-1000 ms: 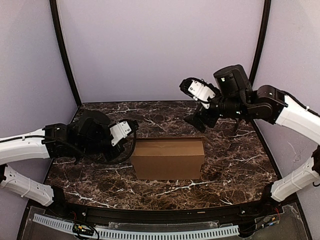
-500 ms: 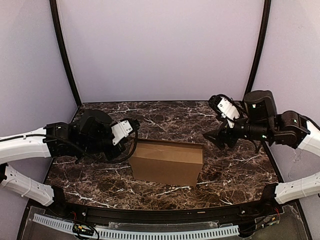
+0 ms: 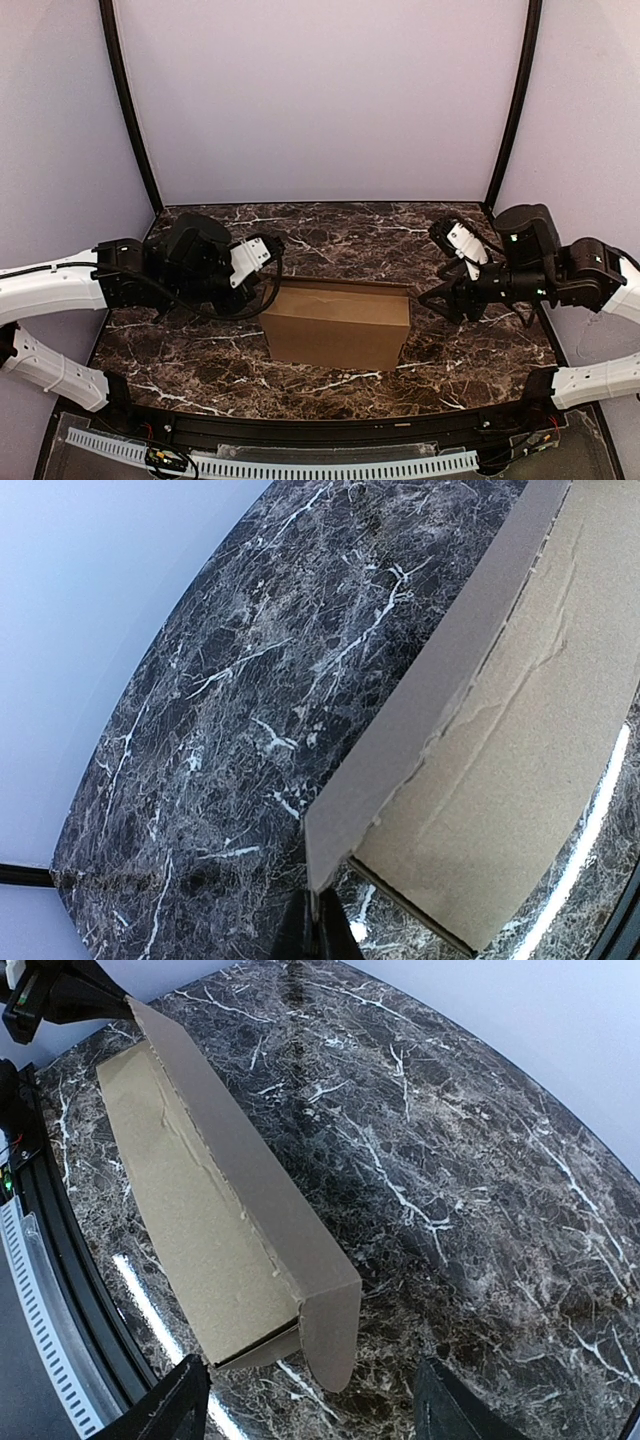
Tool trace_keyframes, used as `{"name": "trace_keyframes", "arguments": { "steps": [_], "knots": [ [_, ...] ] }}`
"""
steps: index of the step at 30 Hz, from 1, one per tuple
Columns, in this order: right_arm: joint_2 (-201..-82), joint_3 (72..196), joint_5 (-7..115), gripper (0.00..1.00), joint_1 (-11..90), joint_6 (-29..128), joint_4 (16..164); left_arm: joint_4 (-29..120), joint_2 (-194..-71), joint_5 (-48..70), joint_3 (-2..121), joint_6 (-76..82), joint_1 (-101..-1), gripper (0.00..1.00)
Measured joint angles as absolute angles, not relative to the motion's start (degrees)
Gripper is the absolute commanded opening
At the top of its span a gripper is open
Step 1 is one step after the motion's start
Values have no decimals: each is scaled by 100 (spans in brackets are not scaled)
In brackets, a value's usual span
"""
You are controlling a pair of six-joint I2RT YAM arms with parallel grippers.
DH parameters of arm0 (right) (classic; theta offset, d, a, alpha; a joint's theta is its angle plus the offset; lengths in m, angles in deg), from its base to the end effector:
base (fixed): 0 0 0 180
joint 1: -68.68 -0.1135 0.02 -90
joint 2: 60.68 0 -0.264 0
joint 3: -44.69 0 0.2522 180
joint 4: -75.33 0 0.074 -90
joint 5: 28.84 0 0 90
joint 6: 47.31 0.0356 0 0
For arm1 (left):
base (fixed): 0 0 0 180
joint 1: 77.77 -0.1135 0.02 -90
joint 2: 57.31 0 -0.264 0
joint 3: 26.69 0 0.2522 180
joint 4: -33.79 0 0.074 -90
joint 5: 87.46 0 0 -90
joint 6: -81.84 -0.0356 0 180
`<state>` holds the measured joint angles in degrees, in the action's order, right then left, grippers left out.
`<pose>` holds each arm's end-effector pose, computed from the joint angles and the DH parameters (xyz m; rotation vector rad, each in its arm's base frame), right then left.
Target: Fold the paper box
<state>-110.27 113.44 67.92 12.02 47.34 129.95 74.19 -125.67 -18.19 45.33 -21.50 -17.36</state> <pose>0.1003 0.1449 0.3339 -0.9142 2.0284 0.4715 0.1395 -0.2201 0.3108 1.1357 1.8436 -0.0701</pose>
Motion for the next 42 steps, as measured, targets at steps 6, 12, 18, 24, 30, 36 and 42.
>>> {"name": "trace_keyframes", "arguments": {
  "steps": [6, 12, 18, 24, 30, 36, 42],
  "knots": [
    [-11191, 11243, 6788, 57, 1202, 4907, 13045, 7451, -12633, -1777, 4609, -2120, -1736, 1],
    [-11542, 11243, 6899, 41, 1202, 5003, 13065, 7467, -12637, -1757, 4618, -2109, -1736, 1],
    [-11669, 11245, 6969, 20, 1204, 5075, 13074, 7510, -12644, -1696, 4649, -2091, -1736, 1],
    [-11744, 11261, 6976, 6, 1206, 5112, 13071, 7644, -12707, -1569, 4784, -1973, -1736, 1],
    [-11765, 11348, 7068, 0, 1211, 5164, 13104, 7788, -12794, -1484, 4922, -1814, -1736, 1],
    [-11894, 11508, 7140, 0, 1219, 5243, 13255, 8057, -12996, -1456, 5204, -1562, -1743, 1],
    [-11999, 11643, 7157, 0, 1250, 5398, 13412, 8428, -13247, -1357, 5586, -1175, -1756, 1]
  ]
}}
